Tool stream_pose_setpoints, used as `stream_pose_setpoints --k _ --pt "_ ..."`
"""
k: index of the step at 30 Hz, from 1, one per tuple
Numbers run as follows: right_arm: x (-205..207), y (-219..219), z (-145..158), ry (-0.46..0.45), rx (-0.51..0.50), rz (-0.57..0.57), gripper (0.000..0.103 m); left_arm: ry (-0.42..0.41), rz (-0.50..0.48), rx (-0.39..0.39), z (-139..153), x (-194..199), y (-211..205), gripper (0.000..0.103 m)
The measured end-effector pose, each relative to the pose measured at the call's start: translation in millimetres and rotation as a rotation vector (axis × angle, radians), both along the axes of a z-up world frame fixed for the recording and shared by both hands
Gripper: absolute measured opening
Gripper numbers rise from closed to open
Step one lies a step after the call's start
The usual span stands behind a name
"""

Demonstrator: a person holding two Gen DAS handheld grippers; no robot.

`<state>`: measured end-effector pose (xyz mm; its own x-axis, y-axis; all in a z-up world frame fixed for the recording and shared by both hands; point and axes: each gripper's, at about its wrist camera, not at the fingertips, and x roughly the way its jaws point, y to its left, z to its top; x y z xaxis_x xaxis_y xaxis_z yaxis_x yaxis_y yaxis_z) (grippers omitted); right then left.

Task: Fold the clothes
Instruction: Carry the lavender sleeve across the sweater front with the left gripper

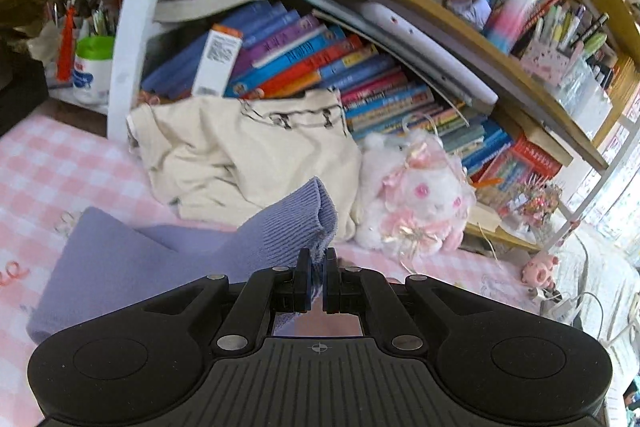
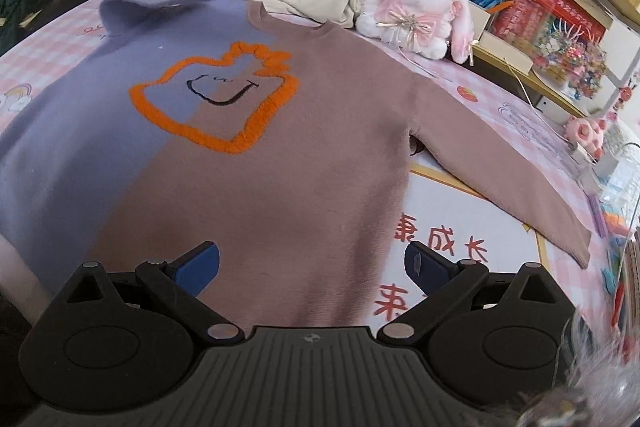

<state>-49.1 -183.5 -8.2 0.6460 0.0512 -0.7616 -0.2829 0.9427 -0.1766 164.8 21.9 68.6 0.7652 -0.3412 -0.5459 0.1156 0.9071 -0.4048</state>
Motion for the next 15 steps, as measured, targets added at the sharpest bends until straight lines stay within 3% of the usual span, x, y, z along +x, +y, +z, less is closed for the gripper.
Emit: stream_pose_setpoints --k 15 --pt "3 -42 -4 0.010 0.017 -0.032 0.100 0.054 -0.099 0.057 -21 0 -68 0.003"
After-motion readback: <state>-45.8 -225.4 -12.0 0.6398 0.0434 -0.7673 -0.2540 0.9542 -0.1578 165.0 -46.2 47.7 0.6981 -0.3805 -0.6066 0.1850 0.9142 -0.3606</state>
